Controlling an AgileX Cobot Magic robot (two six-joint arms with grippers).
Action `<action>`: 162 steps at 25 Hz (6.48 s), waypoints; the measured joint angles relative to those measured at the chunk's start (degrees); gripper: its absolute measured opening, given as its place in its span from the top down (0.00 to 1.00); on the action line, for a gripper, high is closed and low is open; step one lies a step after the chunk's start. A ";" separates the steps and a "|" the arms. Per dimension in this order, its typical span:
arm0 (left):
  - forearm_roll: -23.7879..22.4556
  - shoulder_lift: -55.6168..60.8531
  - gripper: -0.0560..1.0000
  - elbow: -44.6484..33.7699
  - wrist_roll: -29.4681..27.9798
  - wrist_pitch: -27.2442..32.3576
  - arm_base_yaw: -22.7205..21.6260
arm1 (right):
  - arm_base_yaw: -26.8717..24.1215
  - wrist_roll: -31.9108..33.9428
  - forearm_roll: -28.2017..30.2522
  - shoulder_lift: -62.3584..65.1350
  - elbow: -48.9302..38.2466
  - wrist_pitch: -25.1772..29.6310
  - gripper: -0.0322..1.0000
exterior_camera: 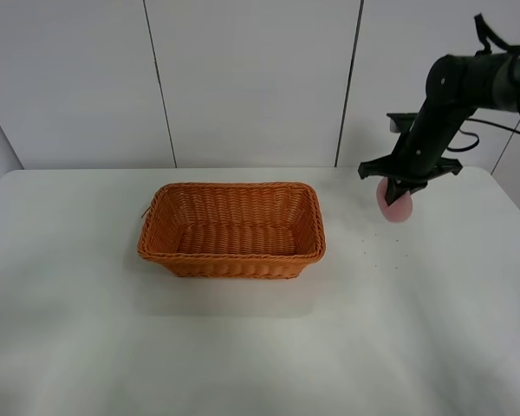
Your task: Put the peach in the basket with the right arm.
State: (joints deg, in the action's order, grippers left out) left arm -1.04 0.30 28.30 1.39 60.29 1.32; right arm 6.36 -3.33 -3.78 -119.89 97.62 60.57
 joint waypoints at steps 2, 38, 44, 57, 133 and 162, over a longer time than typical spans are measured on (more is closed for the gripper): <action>0.00 0.00 0.01 0.00 0.00 0.00 0.00 | 0.00 0.00 0.00 0.35 4.86 4.20 0.96; 0.00 0.00 0.01 0.00 0.00 0.00 0.00 | 29.33 2.41 2.03 -6.90 19.16 2.72 0.96; 0.00 0.00 0.01 0.00 0.00 0.00 0.00 | 29.33 2.54 1.81 -13.95 19.16 -4.47 0.96; 0.00 0.00 0.01 0.00 0.00 0.00 0.00 | 29.33 2.59 -0.01 -16.50 19.16 -4.45 0.43; 0.00 0.00 0.01 0.00 0.00 0.00 0.00 | -5.28 3.86 5.97 58.08 -39.85 9.07 0.30; 0.00 0.00 0.01 0.00 0.00 0.00 0.00 | -5.28 4.05 5.34 120.07 -69.45 -1.53 0.30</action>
State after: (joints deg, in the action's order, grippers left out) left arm -1.04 0.30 28.30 1.39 60.29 1.32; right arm 1.09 0.72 1.56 0.19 28.17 59.04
